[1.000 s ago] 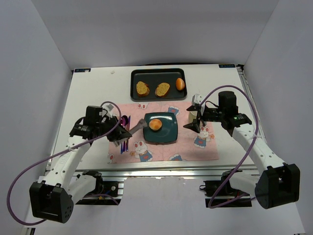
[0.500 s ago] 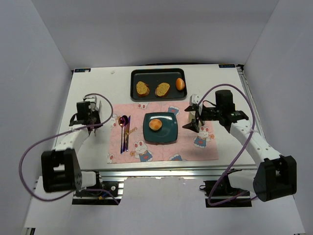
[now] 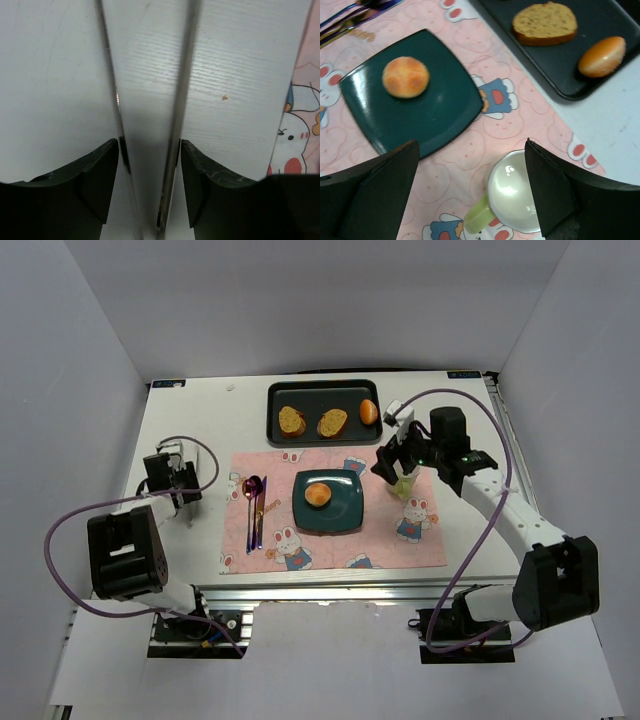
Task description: Place the bread
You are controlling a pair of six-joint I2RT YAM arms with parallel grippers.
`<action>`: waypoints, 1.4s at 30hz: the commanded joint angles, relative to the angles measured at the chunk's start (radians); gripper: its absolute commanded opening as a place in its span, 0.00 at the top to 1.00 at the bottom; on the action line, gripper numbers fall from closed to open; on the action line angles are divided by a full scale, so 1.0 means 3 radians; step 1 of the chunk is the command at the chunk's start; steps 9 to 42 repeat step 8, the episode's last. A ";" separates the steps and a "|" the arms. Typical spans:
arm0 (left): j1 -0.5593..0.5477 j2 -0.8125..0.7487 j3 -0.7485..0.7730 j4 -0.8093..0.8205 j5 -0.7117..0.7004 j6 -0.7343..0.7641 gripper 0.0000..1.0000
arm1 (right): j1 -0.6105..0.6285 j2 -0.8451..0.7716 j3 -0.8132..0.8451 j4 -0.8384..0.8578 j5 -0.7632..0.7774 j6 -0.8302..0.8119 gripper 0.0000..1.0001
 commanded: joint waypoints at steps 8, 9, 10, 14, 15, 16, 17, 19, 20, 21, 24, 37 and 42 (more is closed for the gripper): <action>0.0178 -0.0793 0.0203 -0.0382 0.0023 -0.0711 0.05 | 0.0029 0.0293 0.0691 0.0083 0.0142 0.0321 0.10; 0.0178 -0.0793 0.0203 -0.0382 0.0023 -0.0711 0.05 | 0.0029 0.0293 0.0691 0.0083 0.0142 0.0321 0.10; 0.0178 -0.0793 0.0203 -0.0382 0.0023 -0.0711 0.05 | 0.0029 0.0293 0.0691 0.0083 0.0142 0.0321 0.10; 0.0178 -0.0793 0.0203 -0.0382 0.0023 -0.0711 0.05 | 0.0029 0.0293 0.0691 0.0083 0.0142 0.0321 0.10; 0.0178 -0.0793 0.0203 -0.0382 0.0023 -0.0711 0.05 | 0.0029 0.0293 0.0691 0.0083 0.0142 0.0321 0.10; 0.0178 -0.0793 0.0203 -0.0382 0.0023 -0.0711 0.05 | 0.0029 0.0293 0.0691 0.0083 0.0142 0.0321 0.10; 0.0178 -0.0793 0.0203 -0.0382 0.0023 -0.0711 0.05 | 0.0029 0.0293 0.0691 0.0083 0.0142 0.0321 0.10; 0.0178 -0.0793 0.0203 -0.0382 0.0023 -0.0711 0.05 | 0.0029 0.0293 0.0691 0.0083 0.0142 0.0321 0.10; 0.0178 -0.0793 0.0203 -0.0382 0.0023 -0.0711 0.05 | 0.0029 0.0293 0.0691 0.0083 0.0142 0.0321 0.10; 0.0178 -0.0793 0.0203 -0.0382 0.0023 -0.0711 0.05 | 0.0029 0.0293 0.0691 0.0083 0.0142 0.0321 0.10; 0.0178 -0.0793 0.0203 -0.0382 0.0023 -0.0711 0.05 | 0.0029 0.0293 0.0691 0.0083 0.0142 0.0321 0.10; 0.0178 -0.0793 0.0203 -0.0382 0.0023 -0.0711 0.05 | 0.0029 0.0293 0.0691 0.0083 0.0142 0.0321 0.10; 0.0178 -0.0793 0.0203 -0.0382 0.0023 -0.0711 0.05 | 0.0029 0.0293 0.0691 0.0083 0.0142 0.0321 0.10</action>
